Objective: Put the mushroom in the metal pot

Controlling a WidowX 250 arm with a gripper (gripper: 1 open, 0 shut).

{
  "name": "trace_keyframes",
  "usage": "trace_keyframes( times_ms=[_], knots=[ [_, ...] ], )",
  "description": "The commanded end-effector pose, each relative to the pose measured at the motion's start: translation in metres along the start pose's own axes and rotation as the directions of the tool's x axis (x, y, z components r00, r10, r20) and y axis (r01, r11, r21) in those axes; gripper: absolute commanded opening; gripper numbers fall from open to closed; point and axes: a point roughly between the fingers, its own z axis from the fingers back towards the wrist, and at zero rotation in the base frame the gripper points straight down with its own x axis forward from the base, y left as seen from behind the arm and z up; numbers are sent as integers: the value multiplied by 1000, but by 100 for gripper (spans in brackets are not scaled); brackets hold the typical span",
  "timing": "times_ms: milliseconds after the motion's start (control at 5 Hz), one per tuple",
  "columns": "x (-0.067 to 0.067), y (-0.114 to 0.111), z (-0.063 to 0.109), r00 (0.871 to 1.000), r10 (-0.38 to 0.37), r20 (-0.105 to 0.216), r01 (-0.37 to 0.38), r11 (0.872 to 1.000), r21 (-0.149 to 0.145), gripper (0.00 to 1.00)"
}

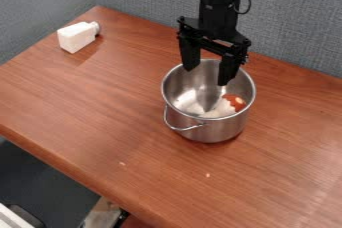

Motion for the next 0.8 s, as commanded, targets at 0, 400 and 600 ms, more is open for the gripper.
trace_keyframes(
  times_ms=[0, 400, 600],
  knots=[
    [10, 10, 5, 999, -6, 40, 5, 1000, 12, 100],
    [9, 78, 28, 995, 77, 70, -79, 997, 23, 100],
    [4, 106, 41, 988, 134, 81, -138, 989, 49, 100]
  ],
)
